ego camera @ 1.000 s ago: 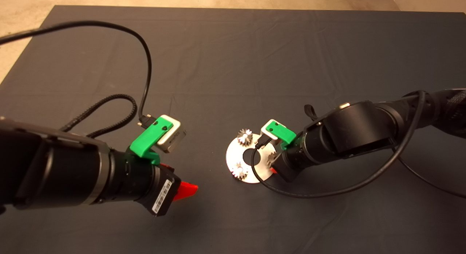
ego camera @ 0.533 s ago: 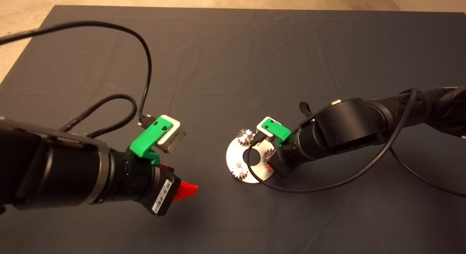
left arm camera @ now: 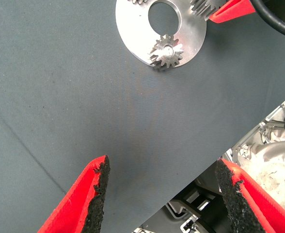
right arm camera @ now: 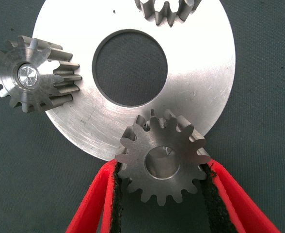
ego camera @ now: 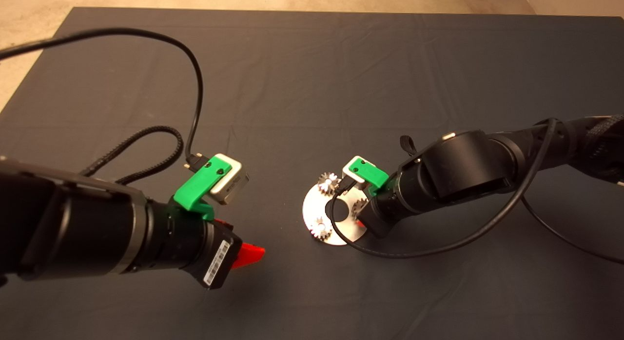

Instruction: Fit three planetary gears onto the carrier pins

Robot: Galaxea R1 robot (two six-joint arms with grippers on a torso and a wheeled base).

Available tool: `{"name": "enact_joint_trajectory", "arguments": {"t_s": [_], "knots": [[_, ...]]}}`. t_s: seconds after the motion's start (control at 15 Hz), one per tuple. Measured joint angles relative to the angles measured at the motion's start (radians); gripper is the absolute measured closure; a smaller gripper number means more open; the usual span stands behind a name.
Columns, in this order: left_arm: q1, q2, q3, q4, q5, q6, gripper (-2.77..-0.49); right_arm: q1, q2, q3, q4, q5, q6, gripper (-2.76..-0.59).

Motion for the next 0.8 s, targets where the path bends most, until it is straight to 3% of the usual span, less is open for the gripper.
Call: {"name": "enact_joint_trajectory", "arguments": {"t_s": [0.27,0.8], "knots": [[0.0,-0.005,0.0,0.0,0.0,0.0,-1.49,0.002,-0.013,0.0,-0.001,-0.007,0.0,-0.98],[0.0,-0.005,0.0,0.0,0.0,0.0,-1.49,0.002,-0.015,0.0,-0.001,-0.008,0.0,-0.97]]}}
